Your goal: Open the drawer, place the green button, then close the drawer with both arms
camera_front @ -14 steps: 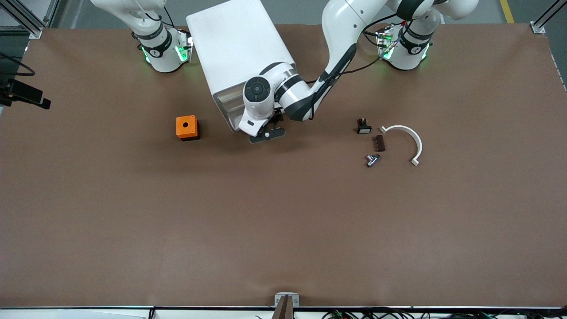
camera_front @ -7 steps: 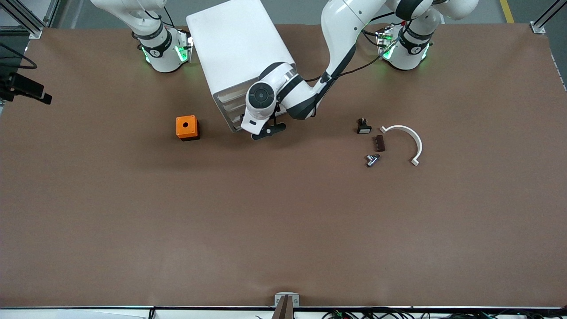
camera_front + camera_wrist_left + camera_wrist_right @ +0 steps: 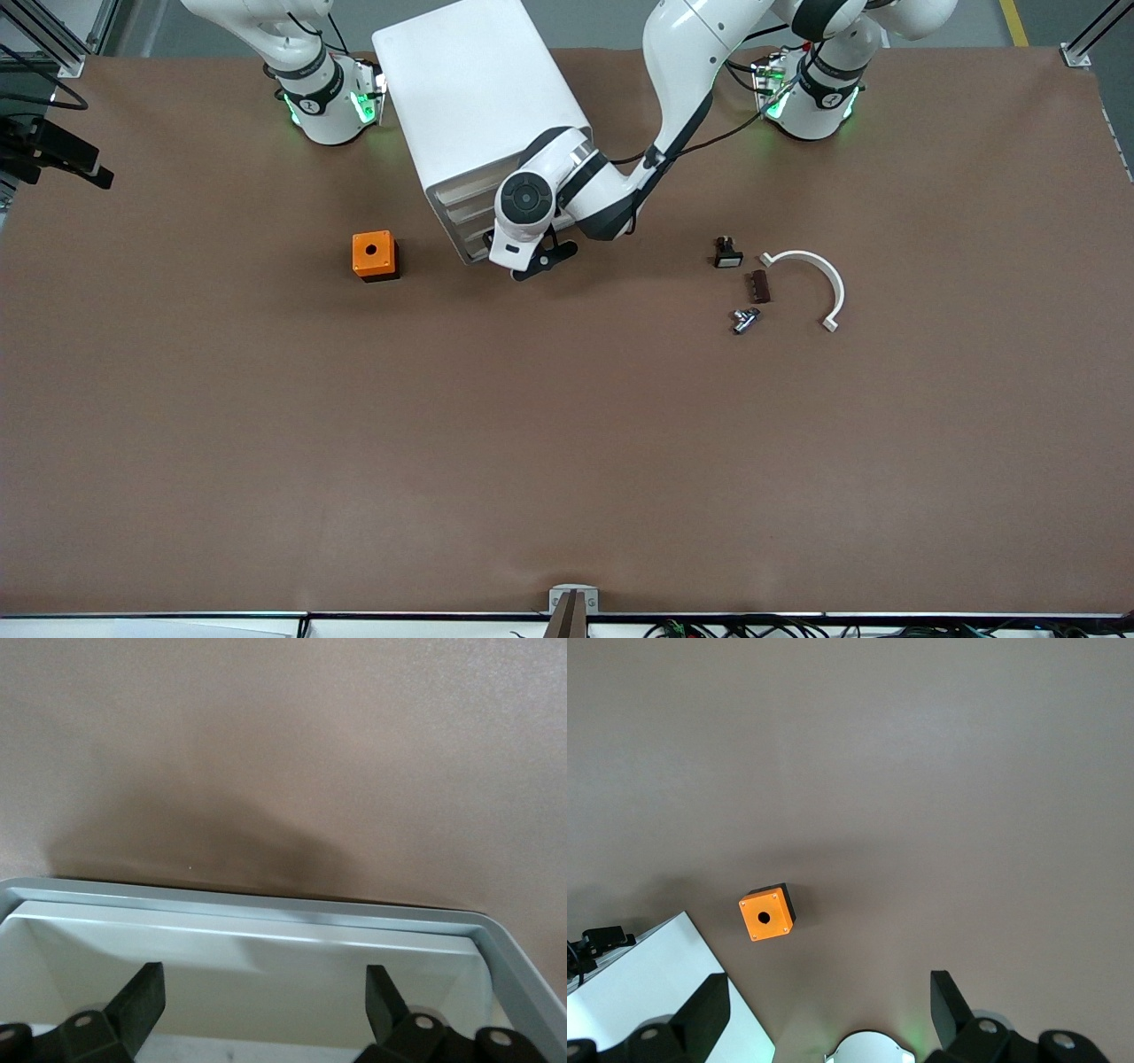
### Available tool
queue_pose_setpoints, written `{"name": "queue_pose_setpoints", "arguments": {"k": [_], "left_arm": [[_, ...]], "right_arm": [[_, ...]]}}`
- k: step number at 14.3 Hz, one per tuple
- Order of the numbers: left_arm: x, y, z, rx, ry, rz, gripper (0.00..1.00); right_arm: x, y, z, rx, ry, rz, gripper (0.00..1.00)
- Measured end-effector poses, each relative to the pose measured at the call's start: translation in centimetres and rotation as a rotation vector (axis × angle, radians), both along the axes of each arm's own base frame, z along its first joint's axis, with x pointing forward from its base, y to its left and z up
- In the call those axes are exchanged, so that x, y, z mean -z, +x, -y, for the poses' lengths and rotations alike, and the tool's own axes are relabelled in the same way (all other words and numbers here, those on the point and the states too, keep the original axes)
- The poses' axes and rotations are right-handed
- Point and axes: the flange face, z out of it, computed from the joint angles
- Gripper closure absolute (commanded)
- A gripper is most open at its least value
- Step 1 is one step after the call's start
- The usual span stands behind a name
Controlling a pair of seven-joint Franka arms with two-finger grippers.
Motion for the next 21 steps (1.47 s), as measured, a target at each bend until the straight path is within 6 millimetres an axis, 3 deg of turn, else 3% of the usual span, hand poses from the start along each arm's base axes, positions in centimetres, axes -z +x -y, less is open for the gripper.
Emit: {"name": "queue_pose_setpoints", "arguments": {"k": [2, 5, 8, 11, 14, 17, 21], "left_arm": [[-0.5, 0.7, -0.1, -0.009, -0.008, 0.007, 0.00], [-3.0, 4.3, -1.6, -0.039, -0.027, 0.042, 0.00], [-9.0, 9.5, -5.4, -0.028, -0.039, 0.100, 0.00], [-18.1, 13.8, -11.6, 0.048, -0.057, 0.160, 0.00], [-25.4, 15.9, -18.7, 0.163, -0.051, 0.175, 0.00], [-30.0, 16.7, -24.7, 0.276, -0.028, 0.188, 0.00], [-33.4, 18.2, -33.0, 0.383, -0.011, 0.182, 0.00]], "right_arm": [[0.1, -0.5, -0.1, -0.001, 0.000, 0.004, 0.00], [0.0, -0.6, -0.1, -0.002, 0.000, 0.007, 0.00], [0.0, -0.6, -0.1, -0.002, -0.001, 0.010, 0.00], [-0.1, -0.6, -0.1, -0.002, -0.003, 0.013, 0.00], [-0.1, -0.6, -0.1, -0.002, -0.004, 0.016, 0.00], [-0.1, -0.6, -0.1, -0.003, -0.004, 0.018, 0.00], [-0.2, -0.5, -0.2, -0.003, -0.005, 0.021, 0.00]]}}
